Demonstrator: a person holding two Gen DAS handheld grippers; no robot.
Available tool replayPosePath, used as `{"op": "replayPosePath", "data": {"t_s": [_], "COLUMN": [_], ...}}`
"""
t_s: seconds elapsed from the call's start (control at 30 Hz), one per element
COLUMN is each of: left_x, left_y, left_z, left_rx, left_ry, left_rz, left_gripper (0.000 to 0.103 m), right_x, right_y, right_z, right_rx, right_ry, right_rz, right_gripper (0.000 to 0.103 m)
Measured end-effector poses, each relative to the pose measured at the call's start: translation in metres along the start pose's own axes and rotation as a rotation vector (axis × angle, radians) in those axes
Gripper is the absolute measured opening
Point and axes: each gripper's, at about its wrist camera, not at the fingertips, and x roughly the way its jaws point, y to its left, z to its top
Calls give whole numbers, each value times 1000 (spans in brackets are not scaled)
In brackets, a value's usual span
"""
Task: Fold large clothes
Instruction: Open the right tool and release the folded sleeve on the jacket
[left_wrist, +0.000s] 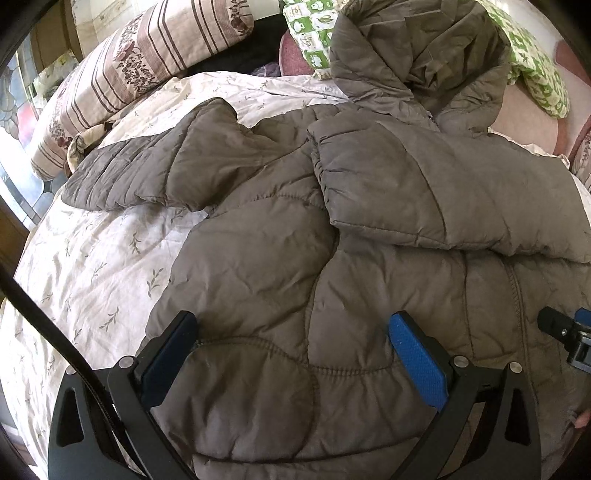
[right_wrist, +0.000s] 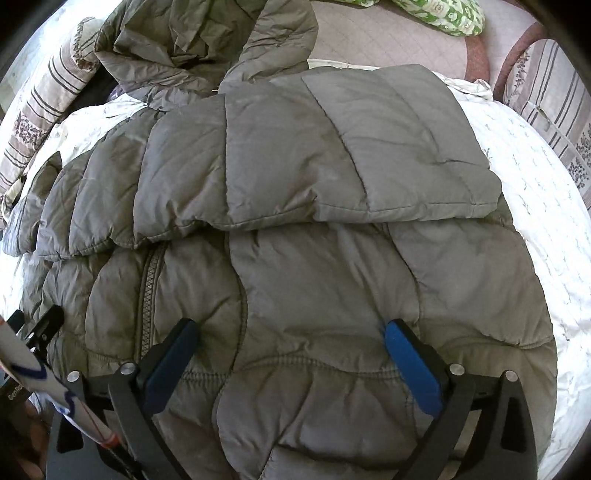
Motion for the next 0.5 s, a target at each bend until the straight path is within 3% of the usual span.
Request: {"op": "replayPosePath", "data": {"t_s": [0.17,0.3,0.5], "left_x": [-8,-30,-31], "left_y": [7,25,73], "left_z": [5,22,51], "left_rx": [-3,-46,-157], "left_ry": [11,-72,-107], "left_rz": [-48,-82,-57], "left_gripper": [103,103,103], "right_x": [-10,-17,-13], "right_y": [2,2,5], "right_z": [2,4,0], "right_rx": [4,7,-34], "right_ry": [-28,-35,-22], "right_rz": [5,53,15], "right_gripper": [103,103,103]}}
